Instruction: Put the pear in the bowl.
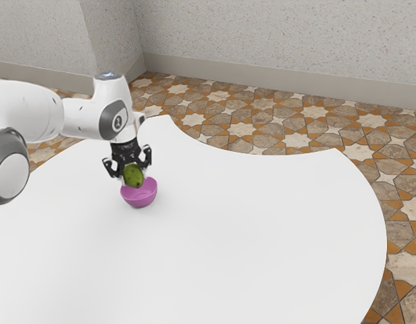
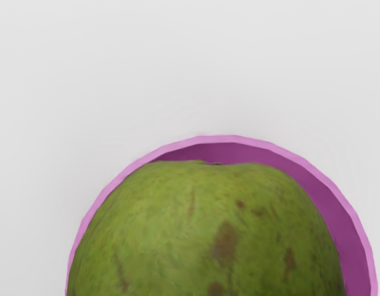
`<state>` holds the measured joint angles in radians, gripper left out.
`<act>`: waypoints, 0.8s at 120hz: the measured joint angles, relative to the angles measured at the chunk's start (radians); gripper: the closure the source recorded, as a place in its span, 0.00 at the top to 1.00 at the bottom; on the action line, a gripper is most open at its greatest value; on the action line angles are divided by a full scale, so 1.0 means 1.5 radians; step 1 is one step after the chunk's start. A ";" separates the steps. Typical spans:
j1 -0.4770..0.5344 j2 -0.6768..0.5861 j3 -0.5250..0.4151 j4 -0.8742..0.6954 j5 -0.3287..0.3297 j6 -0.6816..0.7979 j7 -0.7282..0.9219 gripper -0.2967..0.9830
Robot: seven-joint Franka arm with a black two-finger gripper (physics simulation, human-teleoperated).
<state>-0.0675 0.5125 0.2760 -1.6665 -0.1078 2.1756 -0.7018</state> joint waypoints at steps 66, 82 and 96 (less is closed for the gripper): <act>-0.028 -0.108 -0.005 -0.059 -0.009 -0.002 0.054 0.73; -0.057 -0.226 -0.004 -0.082 -0.009 -0.075 0.155 0.75; -0.063 -0.302 -0.006 -0.073 -0.003 -0.167 0.278 0.76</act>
<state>-0.1618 0.0595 0.2664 -1.7755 -0.1130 1.9253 -0.2842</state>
